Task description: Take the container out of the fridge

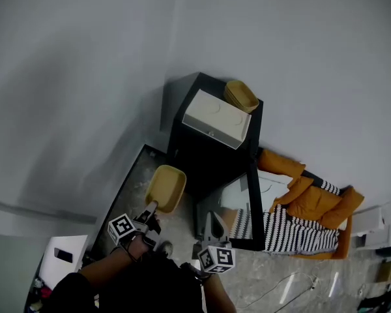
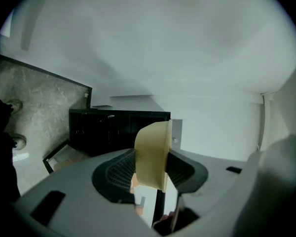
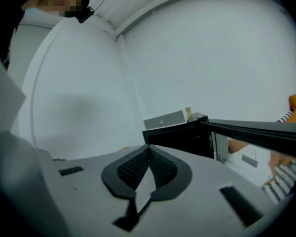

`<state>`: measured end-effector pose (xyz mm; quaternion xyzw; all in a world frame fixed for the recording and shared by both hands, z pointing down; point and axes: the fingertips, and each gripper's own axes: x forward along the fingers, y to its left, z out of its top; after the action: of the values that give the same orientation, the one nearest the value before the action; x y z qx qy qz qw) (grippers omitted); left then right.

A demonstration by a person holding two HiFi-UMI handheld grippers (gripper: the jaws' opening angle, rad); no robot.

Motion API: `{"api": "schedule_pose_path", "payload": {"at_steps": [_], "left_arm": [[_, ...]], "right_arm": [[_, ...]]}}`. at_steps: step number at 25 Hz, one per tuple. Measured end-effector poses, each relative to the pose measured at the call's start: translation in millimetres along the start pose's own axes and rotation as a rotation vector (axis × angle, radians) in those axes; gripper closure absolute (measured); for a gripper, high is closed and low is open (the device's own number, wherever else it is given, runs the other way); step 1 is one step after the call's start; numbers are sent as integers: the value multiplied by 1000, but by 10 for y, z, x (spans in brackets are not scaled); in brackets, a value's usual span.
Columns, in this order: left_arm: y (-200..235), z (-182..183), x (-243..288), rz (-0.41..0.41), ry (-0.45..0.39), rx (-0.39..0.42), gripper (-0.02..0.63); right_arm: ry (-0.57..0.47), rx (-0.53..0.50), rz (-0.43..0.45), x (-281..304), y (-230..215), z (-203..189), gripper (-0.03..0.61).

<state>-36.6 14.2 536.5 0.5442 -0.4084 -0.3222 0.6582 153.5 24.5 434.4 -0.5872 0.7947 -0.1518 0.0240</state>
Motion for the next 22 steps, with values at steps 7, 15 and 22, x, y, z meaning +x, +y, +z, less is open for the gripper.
{"api": "schedule_pose_path", "payload": {"at_steps": [7, 15, 22], "left_arm": [[-116, 265, -233, 57, 25, 30, 438], [-71, 412, -334, 72, 72, 18, 437], [37, 368, -371, 83, 106, -11, 437]], "right_arm": [[26, -7, -12, 51, 370, -33, 578], [28, -3, -32, 80, 609, -119, 578], [9, -13, -53, 82, 648, -32, 578]]}}
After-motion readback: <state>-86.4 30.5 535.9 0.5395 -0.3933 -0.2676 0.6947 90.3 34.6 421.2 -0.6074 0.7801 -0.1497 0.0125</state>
